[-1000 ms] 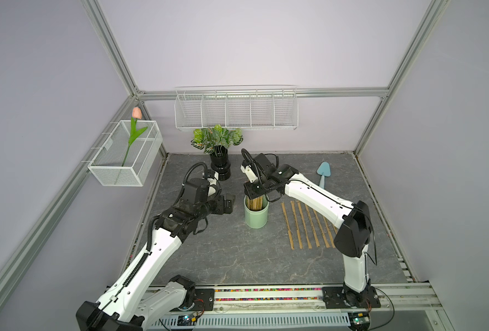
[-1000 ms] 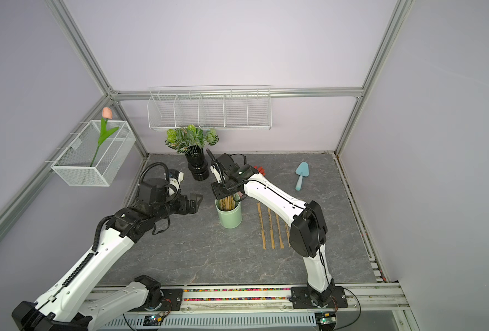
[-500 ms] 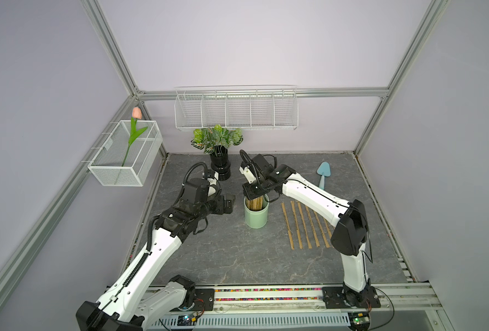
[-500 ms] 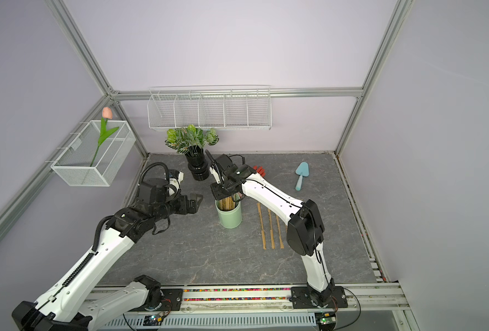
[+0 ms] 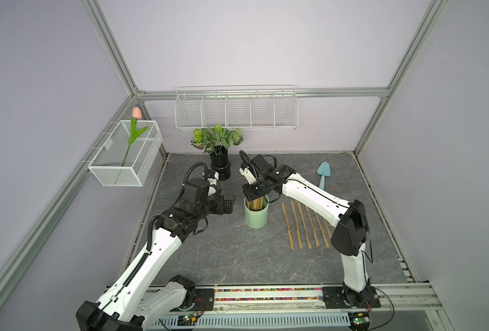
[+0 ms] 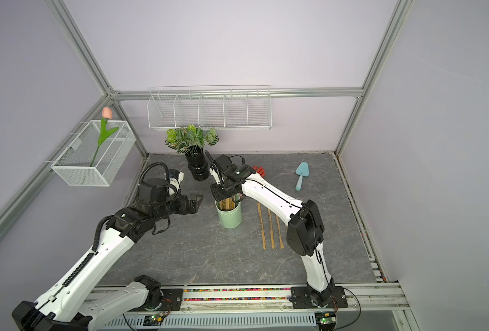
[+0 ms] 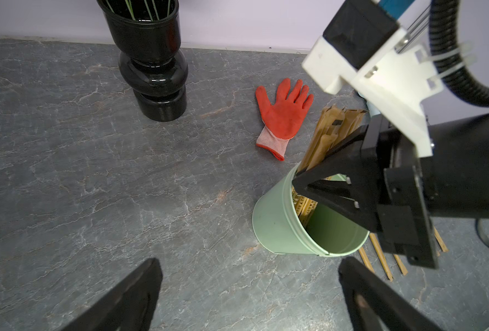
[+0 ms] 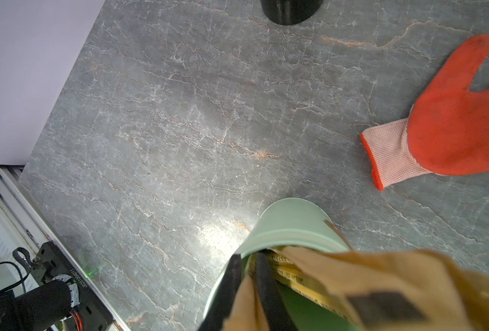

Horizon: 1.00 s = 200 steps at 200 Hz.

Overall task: Take the straws out of the storage container
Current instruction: Pick up the straw from the container.

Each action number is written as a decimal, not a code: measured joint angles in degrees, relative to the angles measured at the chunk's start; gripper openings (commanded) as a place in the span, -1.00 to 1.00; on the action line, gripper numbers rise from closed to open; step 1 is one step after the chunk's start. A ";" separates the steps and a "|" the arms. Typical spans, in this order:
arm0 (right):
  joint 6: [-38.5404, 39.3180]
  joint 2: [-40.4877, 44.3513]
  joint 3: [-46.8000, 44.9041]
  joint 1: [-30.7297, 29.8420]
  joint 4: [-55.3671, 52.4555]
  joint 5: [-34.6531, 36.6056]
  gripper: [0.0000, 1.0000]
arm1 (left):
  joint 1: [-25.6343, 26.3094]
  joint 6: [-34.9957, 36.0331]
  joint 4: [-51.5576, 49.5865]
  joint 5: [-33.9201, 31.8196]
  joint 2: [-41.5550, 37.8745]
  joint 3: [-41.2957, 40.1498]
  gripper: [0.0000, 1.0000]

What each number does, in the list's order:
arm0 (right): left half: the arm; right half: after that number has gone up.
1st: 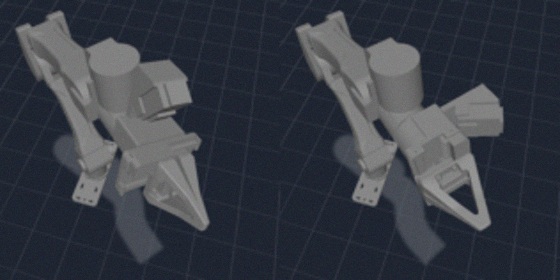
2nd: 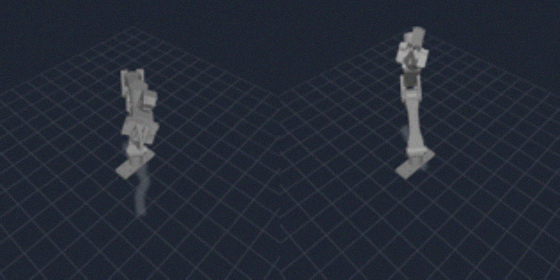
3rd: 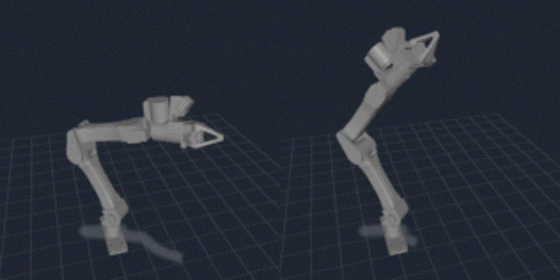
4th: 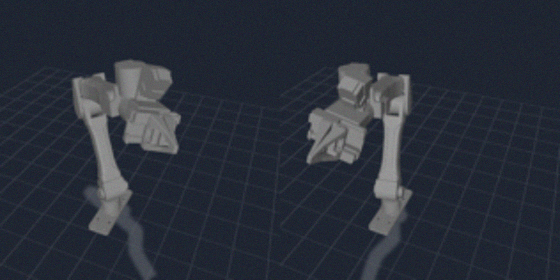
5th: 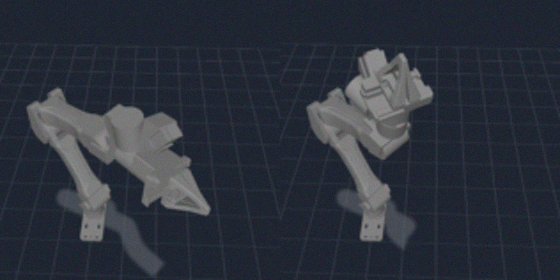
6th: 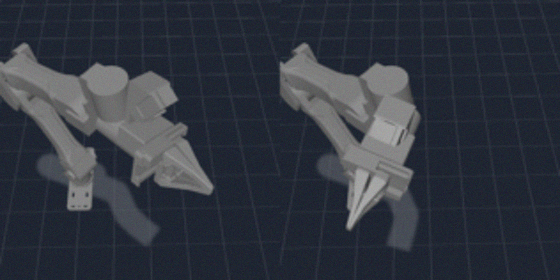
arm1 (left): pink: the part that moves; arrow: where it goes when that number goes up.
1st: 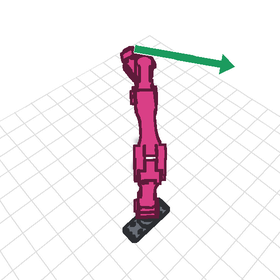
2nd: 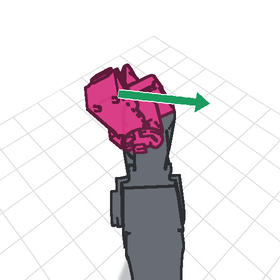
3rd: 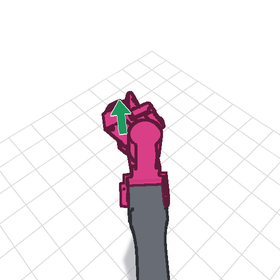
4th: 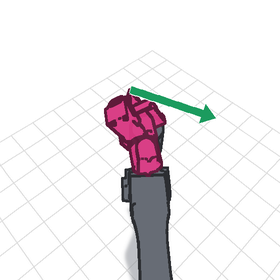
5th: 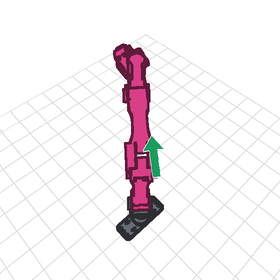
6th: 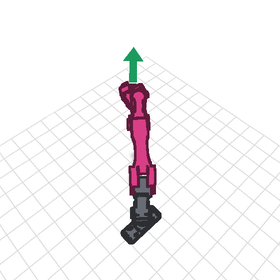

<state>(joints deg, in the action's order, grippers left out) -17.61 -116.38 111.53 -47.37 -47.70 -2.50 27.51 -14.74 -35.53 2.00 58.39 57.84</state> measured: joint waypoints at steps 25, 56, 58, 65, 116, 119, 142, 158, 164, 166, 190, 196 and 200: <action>0.02 0.11 0.00 -0.13 -0.74 0.33 -0.74 | 0.00 0.00 0.00 0.22 0.00 0.00 0.99; 0.02 1.25 0.00 -0.42 -1.51 0.98 -0.74 | 0.00 0.00 0.00 0.44 0.02 0.00 0.99; 0.02 1.38 0.00 -0.42 -1.55 0.98 -0.73 | 0.00 0.00 0.00 0.44 0.00 0.00 0.99; 0.02 1.81 0.00 -0.46 -1.70 1.03 -0.73 | 0.00 0.00 0.00 0.46 0.00 0.00 0.99; 0.24 5.64 0.48 -0.46 -2.73 1.25 -0.73 | 0.00 0.00 0.00 0.55 0.02 0.00 0.99; 0.26 5.77 0.61 -0.46 -2.80 1.25 -0.73 | 0.00 0.00 0.00 0.59 0.02 -0.02 0.99; 0.31 6.45 1.20 -0.46 -3.19 1.20 -0.73 | 0.00 0.00 0.00 0.61 0.02 0.00 0.99; 0.48 6.64 1.49 -0.46 -3.61 1.22 -0.72 | 0.00 0.00 0.00 0.61 0.02 0.00 0.99; 0.52 6.64 1.70 -0.46 -3.93 1.25 -0.72 | 0.00 0.00 0.00 0.61 0.02 0.00 0.99; 0.52 6.64 1.75 -0.46 -3.98 1.25 -0.72 | 0.00 0.00 0.00 0.61 0.02 -0.02 0.99; 0.96 6.64 2.45 -0.46 -4.79 1.46 -0.72 | 0.00 0.00 0.00 0.61 0.02 -0.02 0.99; 1.11 6.64 2.62 -0.46 -5.01 1.62 -0.72 | 0.00 0.00 0.00 0.61 0.02 -0.02 0.99; 1.16 6.64 2.73 -0.46 -5.09 1.75 -0.72 | 0.00 0.00 0.00 0.61 0.02 -0.02 0.99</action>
<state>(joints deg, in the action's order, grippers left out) -16.45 -109.73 114.26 -47.83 -52.80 -0.75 27.51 -14.74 -35.53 2.61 58.41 57.82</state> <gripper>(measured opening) 0.139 0.996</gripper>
